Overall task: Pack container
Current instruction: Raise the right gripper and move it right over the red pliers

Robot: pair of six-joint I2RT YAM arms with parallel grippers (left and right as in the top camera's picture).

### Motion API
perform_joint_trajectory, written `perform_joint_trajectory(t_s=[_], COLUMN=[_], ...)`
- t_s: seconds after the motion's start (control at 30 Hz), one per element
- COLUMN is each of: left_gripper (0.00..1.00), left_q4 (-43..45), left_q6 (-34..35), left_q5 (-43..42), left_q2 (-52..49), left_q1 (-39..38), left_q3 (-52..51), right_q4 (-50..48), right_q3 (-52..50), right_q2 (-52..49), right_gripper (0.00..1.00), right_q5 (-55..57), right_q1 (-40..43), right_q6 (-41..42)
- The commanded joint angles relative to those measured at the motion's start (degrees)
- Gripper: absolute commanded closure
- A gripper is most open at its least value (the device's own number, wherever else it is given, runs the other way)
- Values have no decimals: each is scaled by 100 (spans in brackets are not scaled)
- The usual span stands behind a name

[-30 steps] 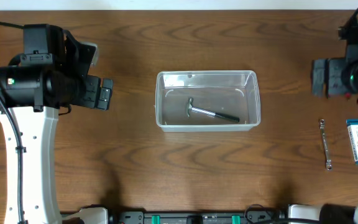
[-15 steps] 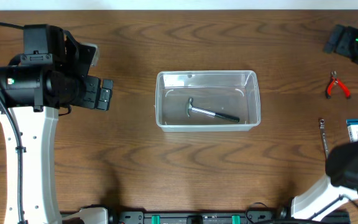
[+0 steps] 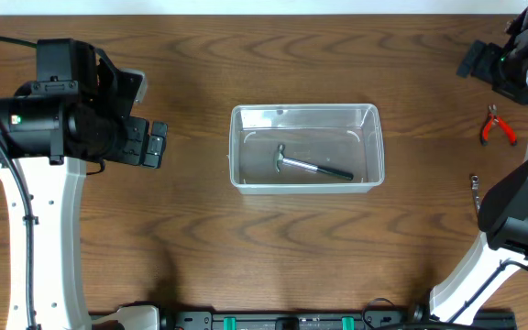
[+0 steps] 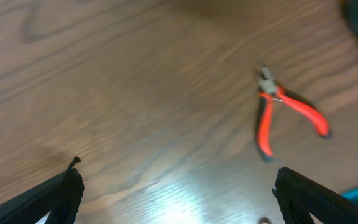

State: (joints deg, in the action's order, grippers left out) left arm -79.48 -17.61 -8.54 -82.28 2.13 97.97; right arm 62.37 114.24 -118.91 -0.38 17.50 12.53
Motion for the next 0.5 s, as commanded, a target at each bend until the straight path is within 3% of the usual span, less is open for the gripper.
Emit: perform_joint_trajectory(t_s=[0.0,0.47], left_gripper=[2,2], left_q4=[-20,24], left_q6=[79,76], left_q5=[63,63], left_q2=[31,31], left_q1=[-24,-24], left_q3=[35,35], right_q4=[48,411], right_q3=[39,39], right_q2=[-79,-737], right_gripper=[1,1], right_q5=[660,-50], right_q1=[101,643], right_q6=[269,44])
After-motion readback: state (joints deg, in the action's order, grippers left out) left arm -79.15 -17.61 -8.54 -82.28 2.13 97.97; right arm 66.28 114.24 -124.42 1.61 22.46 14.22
